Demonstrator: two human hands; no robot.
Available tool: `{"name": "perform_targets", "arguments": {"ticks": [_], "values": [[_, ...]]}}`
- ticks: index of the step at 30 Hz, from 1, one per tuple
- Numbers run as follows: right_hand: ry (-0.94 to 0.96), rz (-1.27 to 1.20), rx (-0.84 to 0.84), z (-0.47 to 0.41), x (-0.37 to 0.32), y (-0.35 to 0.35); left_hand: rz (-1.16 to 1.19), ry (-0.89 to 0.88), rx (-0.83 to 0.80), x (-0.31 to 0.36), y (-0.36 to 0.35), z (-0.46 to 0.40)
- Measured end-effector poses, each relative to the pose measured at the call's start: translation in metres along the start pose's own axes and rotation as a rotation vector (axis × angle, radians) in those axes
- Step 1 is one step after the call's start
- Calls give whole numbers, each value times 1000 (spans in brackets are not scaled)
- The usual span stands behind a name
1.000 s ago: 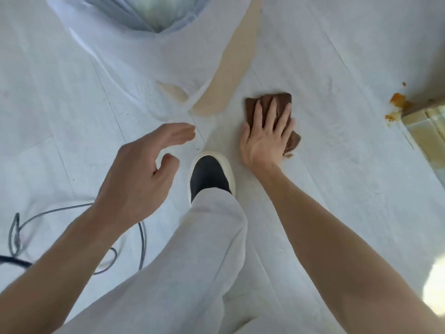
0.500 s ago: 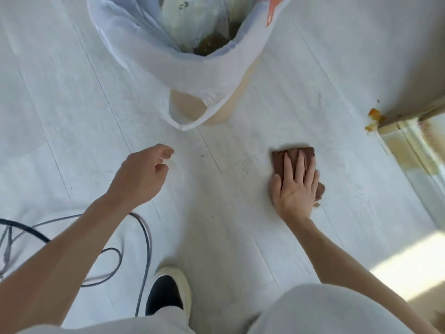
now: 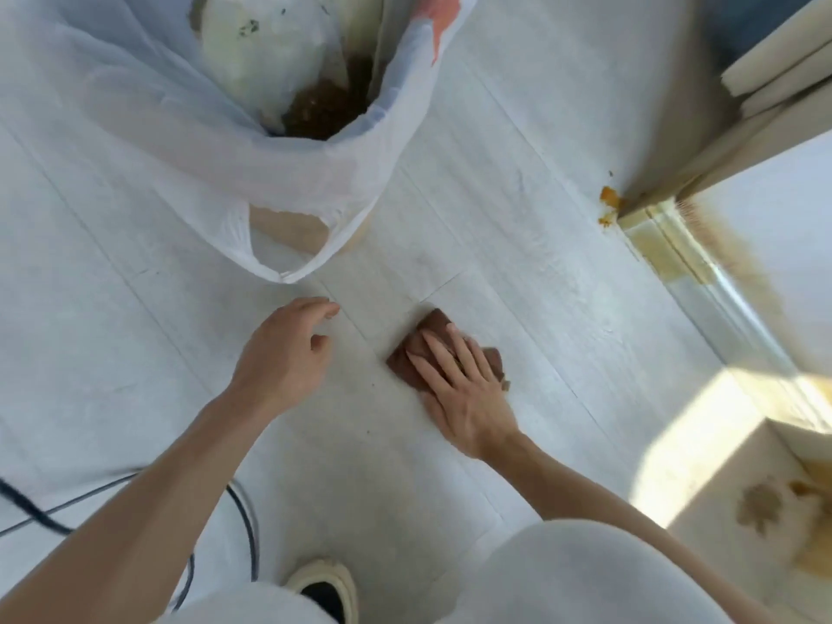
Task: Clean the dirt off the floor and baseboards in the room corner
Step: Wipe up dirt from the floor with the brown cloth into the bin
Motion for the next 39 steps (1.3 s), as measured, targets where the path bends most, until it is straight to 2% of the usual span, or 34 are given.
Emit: {"name": "perform_targets", "arguments": {"ticks": [4, 7, 11, 14, 18, 20, 24, 28, 31, 35, 37, 39], "values": [[-585, -103, -144, 81, 106, -16, -207, -39, -155, 20, -30, -24], [-984, -203, -234, 136, 163, -33, -300, -92, -182, 32, -40, -35], [-1163, -233, -272, 152, 179, -50, -295, -192, -176, 46, -46, -52], [-1328, -271, -200, 139, 188, -52, -258, -201, -179, 48, -52, -67], [-1355, -246, -110, 109, 210, -50, -215, -153, -142, 45, -48, -70], [-1287, -218, -11, 78, 212, -41, -201, -143, -128, 48, -47, -66], [-885, -181, 172, -18, 166, -14, -184, -143, -152, 65, -46, -63], [-428, -284, 249, -84, 81, 13, -153, -83, -105, 78, -22, -62], [-224, -410, 264, -95, 19, 23, -74, -59, -44, 79, -6, -58], [-87, -810, 206, -87, -35, 38, -38, -49, -48, 63, 12, -38], [-237, -1202, 31, -85, -39, 44, -37, -13, -61, 58, 19, -22], [-526, -1753, -247, -79, -49, 42, -26, 16, -94, 53, 25, -5]]}}
Point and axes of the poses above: each hand's wrist, its own z-axis away from the middle knuckle, its own y-axis out of the back of the hand, x = y × z, the point moved 8 cm from there along -z, towards the middle knuckle, and after that the axes turned 15 degrees about z, right-handed, at the moved point
